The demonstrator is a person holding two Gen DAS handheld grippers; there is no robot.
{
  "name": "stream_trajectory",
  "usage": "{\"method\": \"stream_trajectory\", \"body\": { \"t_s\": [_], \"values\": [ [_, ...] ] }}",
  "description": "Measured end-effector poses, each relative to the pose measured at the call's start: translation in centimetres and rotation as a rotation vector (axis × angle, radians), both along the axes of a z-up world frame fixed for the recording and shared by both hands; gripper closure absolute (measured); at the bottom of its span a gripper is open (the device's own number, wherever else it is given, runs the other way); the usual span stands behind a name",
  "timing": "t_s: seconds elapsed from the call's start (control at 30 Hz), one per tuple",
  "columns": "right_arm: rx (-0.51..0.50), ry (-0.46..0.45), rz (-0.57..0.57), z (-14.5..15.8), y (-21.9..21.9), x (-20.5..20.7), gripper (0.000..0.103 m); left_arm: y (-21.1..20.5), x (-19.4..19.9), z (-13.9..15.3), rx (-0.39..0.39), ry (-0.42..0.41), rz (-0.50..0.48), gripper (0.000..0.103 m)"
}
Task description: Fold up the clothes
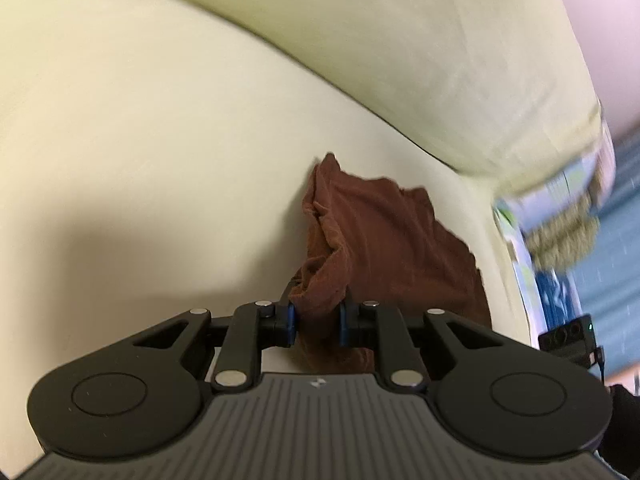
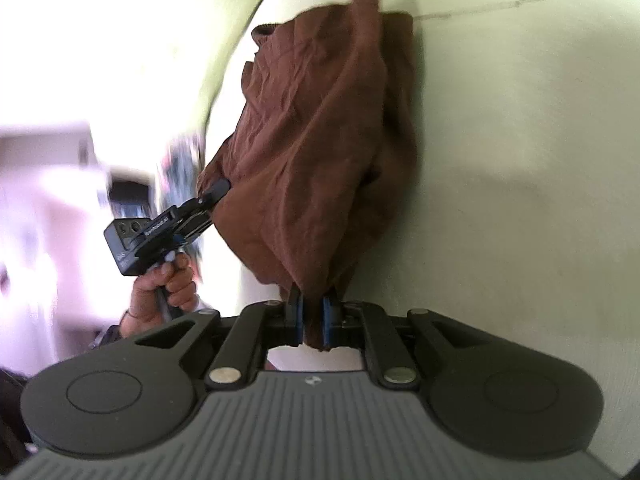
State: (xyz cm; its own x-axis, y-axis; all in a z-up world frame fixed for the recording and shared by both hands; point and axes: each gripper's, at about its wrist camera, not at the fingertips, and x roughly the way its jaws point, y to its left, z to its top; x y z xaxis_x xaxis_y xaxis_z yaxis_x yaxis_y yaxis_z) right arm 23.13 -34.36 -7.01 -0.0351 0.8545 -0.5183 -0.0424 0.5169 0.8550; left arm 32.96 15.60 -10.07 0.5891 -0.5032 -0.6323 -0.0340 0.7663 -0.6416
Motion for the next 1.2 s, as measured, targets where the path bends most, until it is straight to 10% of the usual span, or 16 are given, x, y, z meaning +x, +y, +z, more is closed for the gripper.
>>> {"method": "stream_trajectory", "body": {
  "t_s": [0.23,0.4,0.73,1.2],
  "values": [
    [-0.126,-0.116,0.134,2.1,1.0,-1.4,0.096,-1.3,-5.7,-2.4,-0.03,-0.11,0.079,0.082],
    [-0.251,-0.212,-0.055,3.9,0.3,-5.9,0.068,-1.3,-6.2,-2.0,0.008,-0.095,0.036,0.073],
    [-0.284,-0.378,-0.368,7.6,0.2,-15.6,0.06,2.6,-7.4,4.1,0.153,-0.201,-0.061,0.062],
    [-0.234,-0.453,-0.468,7.3,-0.3,-10.9,0.049,3.1,8.0,-1.3,-0.006,-0.01,-0.27,0.057]
  ]
}}
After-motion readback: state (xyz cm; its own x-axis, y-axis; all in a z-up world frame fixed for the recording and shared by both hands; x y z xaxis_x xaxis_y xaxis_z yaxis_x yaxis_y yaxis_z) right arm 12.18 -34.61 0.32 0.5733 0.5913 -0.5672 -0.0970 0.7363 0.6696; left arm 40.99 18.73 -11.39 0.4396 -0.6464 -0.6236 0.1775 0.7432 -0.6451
